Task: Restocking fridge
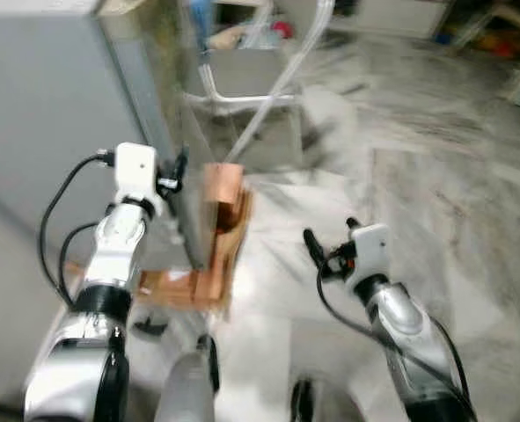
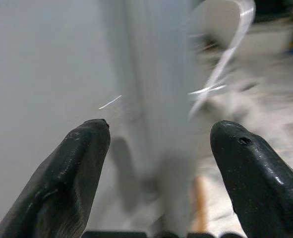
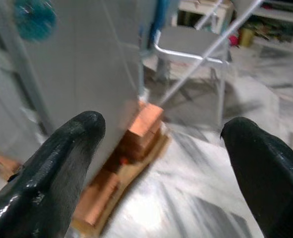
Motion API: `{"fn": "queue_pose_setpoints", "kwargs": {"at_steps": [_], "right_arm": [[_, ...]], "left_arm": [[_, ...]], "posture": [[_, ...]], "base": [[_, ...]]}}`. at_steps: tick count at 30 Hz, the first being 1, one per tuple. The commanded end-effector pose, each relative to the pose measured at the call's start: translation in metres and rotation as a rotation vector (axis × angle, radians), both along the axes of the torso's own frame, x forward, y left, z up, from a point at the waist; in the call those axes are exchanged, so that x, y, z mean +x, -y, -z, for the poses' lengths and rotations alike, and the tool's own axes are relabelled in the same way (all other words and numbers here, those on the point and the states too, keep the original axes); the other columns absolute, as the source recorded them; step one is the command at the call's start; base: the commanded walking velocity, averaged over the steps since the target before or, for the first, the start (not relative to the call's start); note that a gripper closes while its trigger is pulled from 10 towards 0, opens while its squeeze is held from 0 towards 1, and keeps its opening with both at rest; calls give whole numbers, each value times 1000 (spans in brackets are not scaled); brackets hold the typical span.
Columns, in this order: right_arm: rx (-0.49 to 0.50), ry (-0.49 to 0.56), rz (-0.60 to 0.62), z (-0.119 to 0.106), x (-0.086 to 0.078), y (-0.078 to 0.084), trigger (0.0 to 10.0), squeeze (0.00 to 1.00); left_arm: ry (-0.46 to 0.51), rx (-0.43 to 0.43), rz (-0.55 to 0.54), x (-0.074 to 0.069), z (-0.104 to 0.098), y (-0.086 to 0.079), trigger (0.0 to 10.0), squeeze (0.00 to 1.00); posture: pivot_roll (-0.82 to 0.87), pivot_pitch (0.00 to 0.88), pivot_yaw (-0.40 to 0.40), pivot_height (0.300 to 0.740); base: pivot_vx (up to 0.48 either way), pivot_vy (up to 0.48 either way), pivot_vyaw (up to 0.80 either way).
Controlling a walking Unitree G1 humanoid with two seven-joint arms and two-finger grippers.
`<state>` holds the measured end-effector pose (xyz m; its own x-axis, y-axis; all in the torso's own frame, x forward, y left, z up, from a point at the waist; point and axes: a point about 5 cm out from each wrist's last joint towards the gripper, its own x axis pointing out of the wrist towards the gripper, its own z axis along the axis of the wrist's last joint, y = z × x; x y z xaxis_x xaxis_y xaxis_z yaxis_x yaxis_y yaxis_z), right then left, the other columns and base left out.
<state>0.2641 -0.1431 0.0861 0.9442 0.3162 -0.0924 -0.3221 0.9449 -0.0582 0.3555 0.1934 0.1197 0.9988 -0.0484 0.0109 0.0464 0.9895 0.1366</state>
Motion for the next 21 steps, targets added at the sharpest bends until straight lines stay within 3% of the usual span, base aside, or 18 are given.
{"fn": "queue_pose_setpoints", "kwargs": {"at_steps": [1,11,21], "right_arm": [[4,0,7,-1,-1,1,10000,0],[8,-8,2,-1,-1,0,10000,0],[1,-8,0,-1,-1,0,10000,0]], "left_arm": [[-16,18,-6,1,2,1,10000,0],[15,-14,50,1,1,8,10000,0],[14,-47,39,9,-3,16,10000,0]], "posture": [[32,163,3,740],[38,162,4,740],[26,161,-2,740]], "base": [[0,0,0],[0,0,0],[0,0,0]]}}
